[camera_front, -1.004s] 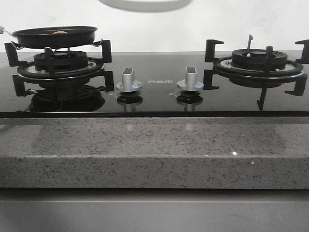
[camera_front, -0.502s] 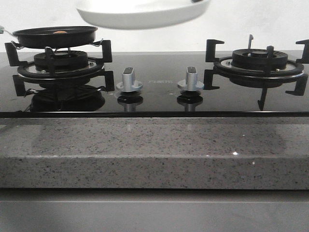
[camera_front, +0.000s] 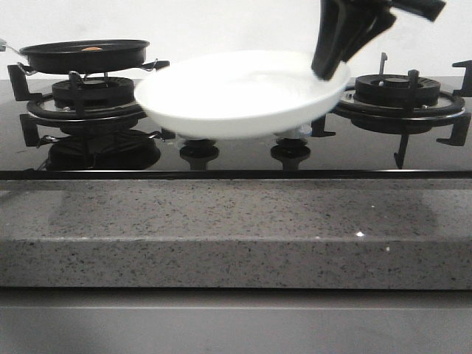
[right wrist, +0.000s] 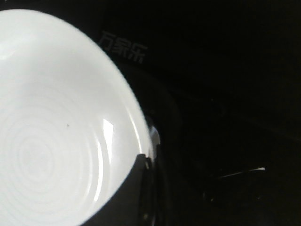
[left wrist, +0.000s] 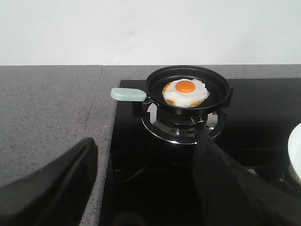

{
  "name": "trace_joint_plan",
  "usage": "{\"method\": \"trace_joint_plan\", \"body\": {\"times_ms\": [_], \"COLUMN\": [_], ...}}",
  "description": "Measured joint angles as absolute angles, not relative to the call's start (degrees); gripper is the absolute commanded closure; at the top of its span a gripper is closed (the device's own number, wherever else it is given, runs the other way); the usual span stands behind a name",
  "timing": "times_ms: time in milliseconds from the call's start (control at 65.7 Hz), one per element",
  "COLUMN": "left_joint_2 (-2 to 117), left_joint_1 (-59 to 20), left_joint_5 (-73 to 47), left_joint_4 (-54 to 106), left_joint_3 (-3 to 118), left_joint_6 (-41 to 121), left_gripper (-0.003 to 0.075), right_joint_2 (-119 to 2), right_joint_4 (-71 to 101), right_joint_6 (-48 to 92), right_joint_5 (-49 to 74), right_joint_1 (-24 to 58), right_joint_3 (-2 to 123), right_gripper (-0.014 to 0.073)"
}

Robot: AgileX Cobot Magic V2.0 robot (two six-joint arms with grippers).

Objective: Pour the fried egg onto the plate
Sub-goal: 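Carry the plate toward the pan and lower it beside the pan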

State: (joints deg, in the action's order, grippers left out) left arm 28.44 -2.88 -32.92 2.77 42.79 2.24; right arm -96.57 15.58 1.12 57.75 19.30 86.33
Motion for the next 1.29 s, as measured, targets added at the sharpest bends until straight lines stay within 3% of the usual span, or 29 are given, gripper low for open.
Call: {"method": "trace_joint_plan", "body": {"times_ms": [335,1293], "left_joint_2": [28.44,28.44], "left_joint_1": [-2.88,-2.88], "left_joint_5": [-32.92,-32.92], "left_joint_4": [2.77,2.77], "left_joint_3": [42.79,42.79], "left_joint_6": [2.24,2.24], "left_gripper": [0.0283,0.0283], "right_joint_2": [-95.77,-95.28], "right_joint_4": [16.99,17.20], "right_joint_6": [3.50,3.85], "right_joint_5": [50.34,51.80], "right_joint_1": [19.30,19.30], "right_joint_3": [80.57,80.34], "right_gripper": [0.0662,0.0662]}}
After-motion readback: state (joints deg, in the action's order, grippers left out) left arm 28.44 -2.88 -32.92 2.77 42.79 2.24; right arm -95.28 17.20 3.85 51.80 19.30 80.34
